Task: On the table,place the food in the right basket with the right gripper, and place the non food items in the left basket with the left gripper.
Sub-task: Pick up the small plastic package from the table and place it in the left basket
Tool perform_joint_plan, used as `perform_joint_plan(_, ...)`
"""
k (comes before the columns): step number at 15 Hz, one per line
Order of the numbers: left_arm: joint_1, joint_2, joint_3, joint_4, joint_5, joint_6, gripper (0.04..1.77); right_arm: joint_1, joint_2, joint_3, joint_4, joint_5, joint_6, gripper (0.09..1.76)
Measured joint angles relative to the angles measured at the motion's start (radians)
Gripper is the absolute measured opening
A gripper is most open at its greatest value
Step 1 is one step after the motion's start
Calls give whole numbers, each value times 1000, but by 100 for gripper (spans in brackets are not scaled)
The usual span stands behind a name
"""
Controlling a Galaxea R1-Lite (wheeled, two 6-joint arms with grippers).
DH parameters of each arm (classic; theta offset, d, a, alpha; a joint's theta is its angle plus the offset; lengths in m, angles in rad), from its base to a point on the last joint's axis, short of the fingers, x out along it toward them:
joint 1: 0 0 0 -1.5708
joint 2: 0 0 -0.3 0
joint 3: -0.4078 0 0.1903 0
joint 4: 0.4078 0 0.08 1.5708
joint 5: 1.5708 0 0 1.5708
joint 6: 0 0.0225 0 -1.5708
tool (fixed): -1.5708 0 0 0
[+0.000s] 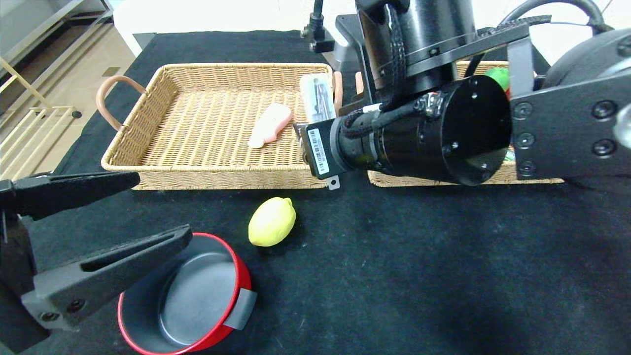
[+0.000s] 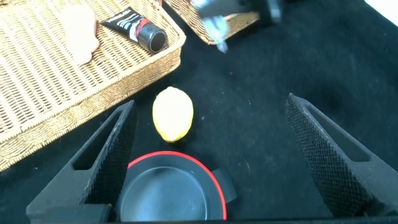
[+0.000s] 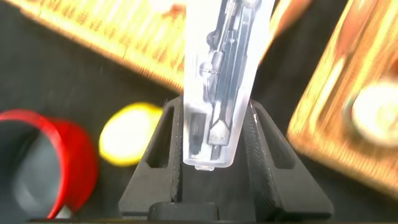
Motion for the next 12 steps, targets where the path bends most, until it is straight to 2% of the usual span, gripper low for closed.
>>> perform_joint_plan(7,4,-1,0,-1,0,1,172,-13,105,3,-327,-50,-220,66)
perform_joint_plan(12,4,-2,0,-1,0,1,172,-1,134,7,-381,-56,-257,66)
